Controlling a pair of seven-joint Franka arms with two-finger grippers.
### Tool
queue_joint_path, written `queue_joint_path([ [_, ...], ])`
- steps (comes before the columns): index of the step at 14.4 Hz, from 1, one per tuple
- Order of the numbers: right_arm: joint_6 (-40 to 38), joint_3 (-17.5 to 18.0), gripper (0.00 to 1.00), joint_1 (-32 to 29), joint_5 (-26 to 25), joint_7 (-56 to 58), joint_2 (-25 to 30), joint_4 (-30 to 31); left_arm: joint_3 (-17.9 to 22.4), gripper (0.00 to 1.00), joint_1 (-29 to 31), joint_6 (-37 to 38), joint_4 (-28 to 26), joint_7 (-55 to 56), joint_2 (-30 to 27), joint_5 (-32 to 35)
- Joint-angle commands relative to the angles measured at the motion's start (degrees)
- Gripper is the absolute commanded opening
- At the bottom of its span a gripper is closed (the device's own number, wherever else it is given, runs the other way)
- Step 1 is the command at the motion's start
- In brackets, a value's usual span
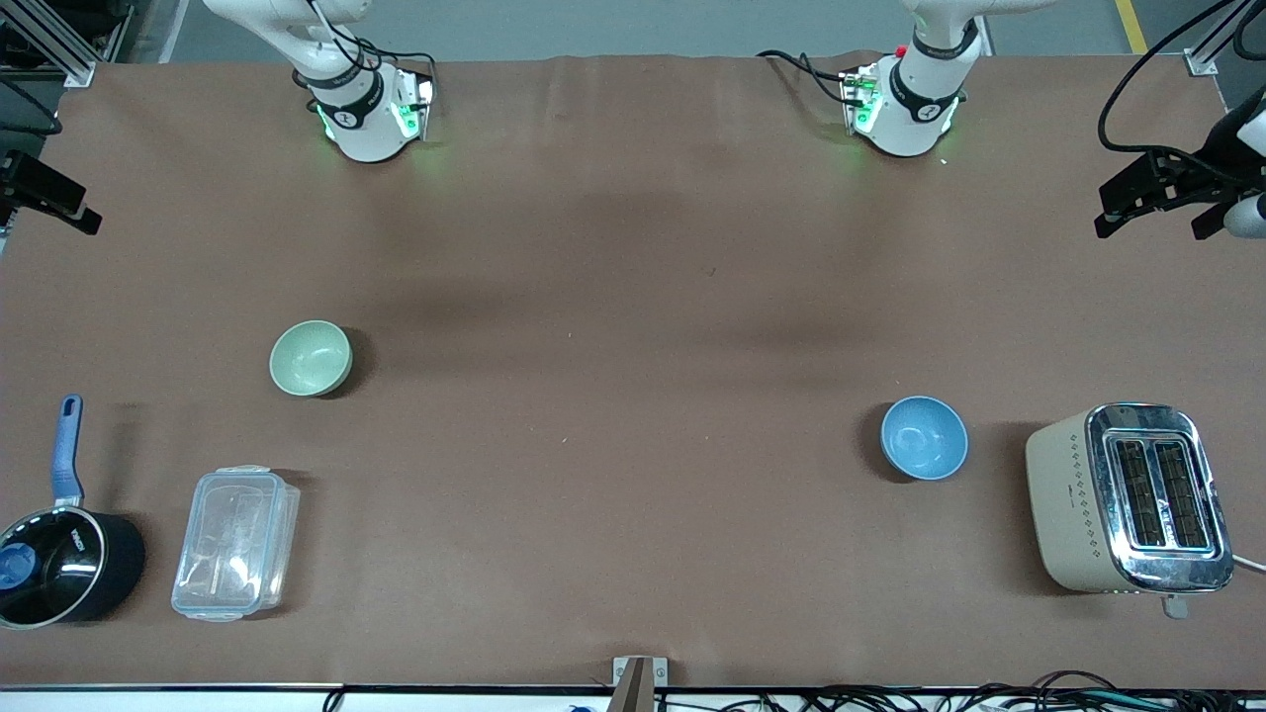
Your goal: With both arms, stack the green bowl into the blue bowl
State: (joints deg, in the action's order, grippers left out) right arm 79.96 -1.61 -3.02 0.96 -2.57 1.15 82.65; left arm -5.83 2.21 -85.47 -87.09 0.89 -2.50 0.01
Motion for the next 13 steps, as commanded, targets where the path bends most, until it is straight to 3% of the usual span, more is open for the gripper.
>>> queue_joint_path([
  [1,0.19,0.12,1.0,-0.06,-0.96,0.28,-0.18,-0.3,0.12,1.0,-0.19,1.36,0.52,-1.33,-0.14,0.08],
  [4,0.54,0.03,1.0,-0.06,-0.96,0.28,-0.27,-0.3,0.12,1.0,0.07,1.45,0.87,-1.59,0.56,0.17],
  [7,1.76,0.12,1.0,0.03,-0.96,0.2,-0.1,1.89,0.38,1.0,0.25,0.14,0.79,-2.3,5.56,-0.44],
  [9,8.32,0.12,1.0,0.2,-0.96,0.28,-0.1,9.84,0.47,1.0,0.08,-3.27,0.17,-2.21,9.42,-0.18],
  [13,31.51,0.03,1.0,-0.32,-0.96,0.72,0.69,32.18,0.38,1.0,-0.27,-9.69,-0.79,-1.69,18.65,1.74],
])
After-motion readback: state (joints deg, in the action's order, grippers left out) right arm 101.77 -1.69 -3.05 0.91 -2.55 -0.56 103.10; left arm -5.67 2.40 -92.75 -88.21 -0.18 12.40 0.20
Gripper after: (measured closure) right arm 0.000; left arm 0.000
